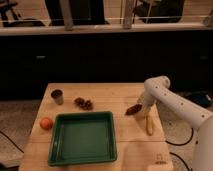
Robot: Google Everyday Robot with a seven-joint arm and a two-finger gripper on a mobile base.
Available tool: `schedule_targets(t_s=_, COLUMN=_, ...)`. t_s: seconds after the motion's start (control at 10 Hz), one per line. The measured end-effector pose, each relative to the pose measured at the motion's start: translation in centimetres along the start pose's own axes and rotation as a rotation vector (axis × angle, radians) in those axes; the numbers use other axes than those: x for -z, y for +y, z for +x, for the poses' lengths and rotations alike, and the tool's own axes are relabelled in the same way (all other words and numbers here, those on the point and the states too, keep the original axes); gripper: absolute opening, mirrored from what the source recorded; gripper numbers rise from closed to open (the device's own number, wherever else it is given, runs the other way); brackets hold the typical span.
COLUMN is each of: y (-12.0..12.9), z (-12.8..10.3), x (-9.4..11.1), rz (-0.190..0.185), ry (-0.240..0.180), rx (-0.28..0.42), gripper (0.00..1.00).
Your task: Place pepper in tray
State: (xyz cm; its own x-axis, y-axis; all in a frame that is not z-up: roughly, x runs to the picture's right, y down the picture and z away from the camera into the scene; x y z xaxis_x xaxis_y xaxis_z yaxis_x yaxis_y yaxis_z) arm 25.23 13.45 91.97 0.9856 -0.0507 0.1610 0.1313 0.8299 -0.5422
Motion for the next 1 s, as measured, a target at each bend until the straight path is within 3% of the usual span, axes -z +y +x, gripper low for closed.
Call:
schedule_targets(t_s=0.3, y=-0.03, z=0.07, x=-0.11, rz=0.001, ry=0.001, rx=0.002, gripper=0.57)
schedule_targets(t_s=0.5, y=0.0, z=0.09, x=-0.1, rz=0.001, ry=0.001, rx=0.001, gripper=0.49)
schedule_targets(t_s=1.0, y=0.24, z=0.53, x=0.06, rz=-0.002, ry=0.005, rx=-0.003, gripper=0.47)
